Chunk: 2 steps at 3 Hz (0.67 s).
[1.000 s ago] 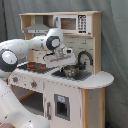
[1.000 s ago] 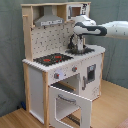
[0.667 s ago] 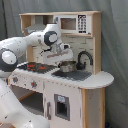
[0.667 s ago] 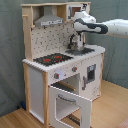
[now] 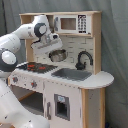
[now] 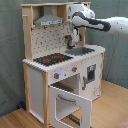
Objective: Play with the kitchen
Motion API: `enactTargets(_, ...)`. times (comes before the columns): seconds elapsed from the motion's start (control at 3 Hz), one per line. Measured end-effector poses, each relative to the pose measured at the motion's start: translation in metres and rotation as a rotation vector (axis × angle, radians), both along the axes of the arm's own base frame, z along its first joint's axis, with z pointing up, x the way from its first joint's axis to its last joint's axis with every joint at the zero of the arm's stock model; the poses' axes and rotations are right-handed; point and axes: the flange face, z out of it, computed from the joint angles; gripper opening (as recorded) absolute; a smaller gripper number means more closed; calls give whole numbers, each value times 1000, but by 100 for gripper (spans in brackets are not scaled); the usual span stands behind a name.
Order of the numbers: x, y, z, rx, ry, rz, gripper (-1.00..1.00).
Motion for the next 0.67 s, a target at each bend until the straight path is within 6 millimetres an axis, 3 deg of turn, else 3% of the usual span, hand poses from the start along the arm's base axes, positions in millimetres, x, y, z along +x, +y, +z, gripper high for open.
enactTargets(0.67, -10, 94, -5, 15, -91, 176, -100)
